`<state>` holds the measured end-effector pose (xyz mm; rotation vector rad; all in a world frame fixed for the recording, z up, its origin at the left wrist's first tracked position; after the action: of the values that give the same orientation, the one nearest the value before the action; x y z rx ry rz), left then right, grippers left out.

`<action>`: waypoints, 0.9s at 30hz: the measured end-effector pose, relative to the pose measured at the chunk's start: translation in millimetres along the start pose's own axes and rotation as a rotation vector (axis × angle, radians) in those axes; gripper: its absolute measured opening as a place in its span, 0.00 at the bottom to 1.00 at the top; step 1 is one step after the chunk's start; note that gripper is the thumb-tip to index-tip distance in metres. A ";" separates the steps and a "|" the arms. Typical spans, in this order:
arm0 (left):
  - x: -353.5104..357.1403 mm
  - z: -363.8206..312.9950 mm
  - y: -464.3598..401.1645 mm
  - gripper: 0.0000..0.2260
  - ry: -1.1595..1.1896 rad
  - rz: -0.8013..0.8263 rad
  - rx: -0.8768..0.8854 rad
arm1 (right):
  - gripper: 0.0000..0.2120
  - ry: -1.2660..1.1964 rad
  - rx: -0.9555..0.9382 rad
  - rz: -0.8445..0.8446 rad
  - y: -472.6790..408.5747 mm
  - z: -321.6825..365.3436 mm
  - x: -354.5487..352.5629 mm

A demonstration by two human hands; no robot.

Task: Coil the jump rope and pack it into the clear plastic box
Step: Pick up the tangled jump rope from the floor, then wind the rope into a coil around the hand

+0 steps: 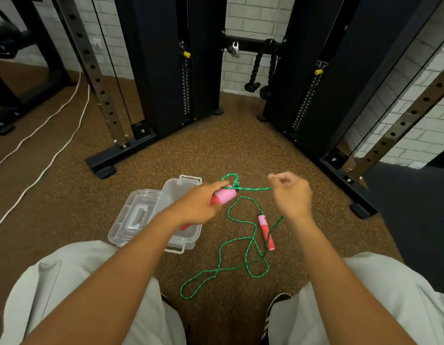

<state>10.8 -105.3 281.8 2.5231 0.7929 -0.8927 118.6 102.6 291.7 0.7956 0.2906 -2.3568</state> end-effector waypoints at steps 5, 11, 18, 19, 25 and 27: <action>-5.3 -13.3 8.6 0.27 0.064 0.048 -0.019 | 0.09 -0.035 0.175 -0.118 -14.3 -24.2 -18.2; -6.2 -16.8 20.6 0.15 0.312 0.147 -0.064 | 0.14 -0.241 0.493 -0.175 -10.0 -48.2 -27.1; -6.2 -24.3 10.4 0.11 0.532 0.100 -0.081 | 0.19 -0.137 -0.173 0.430 27.0 40.5 20.4; -4.6 -26.1 8.3 0.11 0.588 0.106 -0.079 | 0.21 -0.190 -0.236 0.497 35.2 52.0 23.2; -3.0 -30.5 3.3 0.13 0.901 0.118 -0.040 | 0.13 -0.260 -0.348 0.597 53.7 65.2 28.2; -5.9 -30.2 3.6 0.13 0.911 0.095 -0.032 | 0.09 -0.304 -0.330 0.520 50.7 65.1 23.8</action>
<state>23.2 -95.7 308.5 2.8633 0.8823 0.3673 104.9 26.2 328.4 0.2992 0.2906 -1.8380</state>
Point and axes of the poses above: each hand's wrist, its own y-axis away from the middle knuckle, its own x-axis out of the palm, z = x × y, the point moved 7 cm from there along -y, towards the middle knuckle, and after that the axes turned 7 degrees about y, right-handed, at the moved point
